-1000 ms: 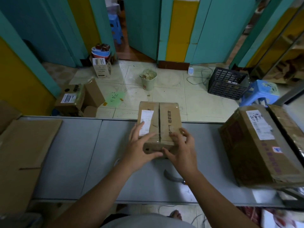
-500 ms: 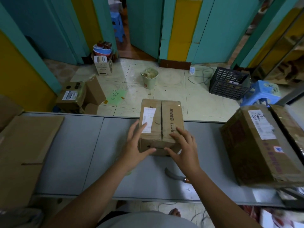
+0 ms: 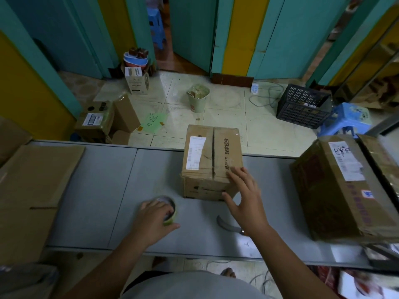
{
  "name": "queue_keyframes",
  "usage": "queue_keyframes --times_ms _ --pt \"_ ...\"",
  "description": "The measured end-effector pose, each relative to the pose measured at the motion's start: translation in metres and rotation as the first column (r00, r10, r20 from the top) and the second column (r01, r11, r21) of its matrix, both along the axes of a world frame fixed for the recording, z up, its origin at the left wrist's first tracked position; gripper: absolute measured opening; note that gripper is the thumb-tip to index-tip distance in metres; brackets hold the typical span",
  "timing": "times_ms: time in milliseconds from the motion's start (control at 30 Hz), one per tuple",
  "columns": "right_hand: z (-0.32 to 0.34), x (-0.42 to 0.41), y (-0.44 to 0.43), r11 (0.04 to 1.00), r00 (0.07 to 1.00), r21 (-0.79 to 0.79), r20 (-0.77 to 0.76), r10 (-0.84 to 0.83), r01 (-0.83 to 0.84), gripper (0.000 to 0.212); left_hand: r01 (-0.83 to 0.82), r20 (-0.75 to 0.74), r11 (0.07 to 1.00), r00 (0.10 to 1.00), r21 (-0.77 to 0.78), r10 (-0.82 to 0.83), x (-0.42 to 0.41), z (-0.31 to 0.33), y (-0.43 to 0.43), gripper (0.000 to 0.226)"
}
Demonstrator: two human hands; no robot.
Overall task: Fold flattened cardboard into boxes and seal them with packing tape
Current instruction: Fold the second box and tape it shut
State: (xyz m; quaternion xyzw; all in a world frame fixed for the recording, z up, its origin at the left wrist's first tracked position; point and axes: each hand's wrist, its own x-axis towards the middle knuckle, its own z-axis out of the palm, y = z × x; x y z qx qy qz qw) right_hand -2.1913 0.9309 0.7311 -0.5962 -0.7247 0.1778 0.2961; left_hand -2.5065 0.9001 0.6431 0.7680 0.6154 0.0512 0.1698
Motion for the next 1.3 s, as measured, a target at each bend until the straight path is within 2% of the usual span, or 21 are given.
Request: queue_keyframes --times_ms 133,167,233,267,367,433,467,533,633,733,800,933,1000,1167,1300 --pt "0.005 0.004 0.006 1.0 0.999 -0.024 0.055 -0.004 0.005 0.058 0.049 -0.02 0.994 0.999 0.096 -0.047 -0.004 -0.004 -0.003 0.019" --pt "0.005 0.005 0.005 1.0 0.999 -0.016 0.051 -0.002 0.003 0.057 0.055 0.008 0.988 0.998 0.142 -0.057 -0.006 -0.005 -0.006 0.023" --pt "0.005 0.005 0.002 1.0 1.0 0.02 0.02 -0.003 0.003 0.053 0.038 0.093 0.968 0.994 0.247 -0.062 -0.012 -0.003 -0.01 0.053" --pt "0.005 0.005 0.0 0.999 1.0 0.047 -0.006 -0.006 0.006 0.05 0.017 0.149 0.961 0.987 0.276 -0.06 -0.014 0.002 -0.012 0.06" --pt "0.012 0.0 -0.004 0.991 0.997 0.132 -0.083 0.001 0.01 0.036 -0.055 0.291 0.944 0.956 0.326 -0.044 -0.026 0.029 -0.011 0.043" --pt "0.022 -0.005 -0.006 0.984 0.992 0.175 -0.116 0.052 -0.031 0.024 -0.044 0.3 0.925 0.951 0.378 -0.077 -0.03 0.056 -0.008 0.034" --pt "0.028 -0.008 -0.007 0.983 0.986 0.168 -0.139 0.093 -0.069 0.022 -0.015 0.289 0.916 0.951 0.402 -0.111 -0.029 0.071 -0.006 0.033" --pt "0.045 -0.019 -0.007 0.984 0.963 0.052 -0.207 0.175 -0.168 0.027 0.061 0.274 0.901 0.942 0.429 -0.194 -0.021 0.101 -0.002 0.032" --pt "0.066 -0.039 -0.007 0.946 0.914 -0.137 -0.329 0.237 -0.295 0.05 0.174 0.253 0.893 0.921 0.414 -0.297 -0.002 0.138 0.005 0.028" --pt "0.079 -0.052 -0.002 0.918 0.867 -0.198 -0.441 0.23 -0.344 0.063 0.247 0.241 0.881 0.9 0.402 -0.362 0.018 0.161 0.012 0.019" --pt "0.085 -0.052 0.001 0.925 0.853 -0.174 -0.472 0.223 -0.338 0.058 0.267 0.243 0.865 0.887 0.425 -0.393 0.027 0.169 0.015 0.013" --pt "0.088 -0.052 -0.003 0.984 0.903 -0.011 -0.399 0.157 -0.176 0.04 0.263 0.234 0.873 0.895 0.411 -0.38 0.032 0.172 0.016 0.016" --pt "0.085 -0.054 -0.008 0.991 0.904 0.022 -0.405 0.133 -0.136 0.036 0.255 0.235 0.88 0.9 0.401 -0.368 0.034 0.171 0.015 0.018" --pt "0.084 -0.052 -0.01 0.991 0.816 -0.07 -0.576 0.054 -0.115 0.023 0.283 0.234 0.881 0.892 0.379 -0.387 0.038 0.172 0.013 0.014" --pt "0.085 -0.052 -0.009 0.992 0.817 -0.085 -0.577 0.027 -0.093 0.015 0.289 0.249 0.892 0.889 0.349 -0.385 0.039 0.174 0.015 0.014"
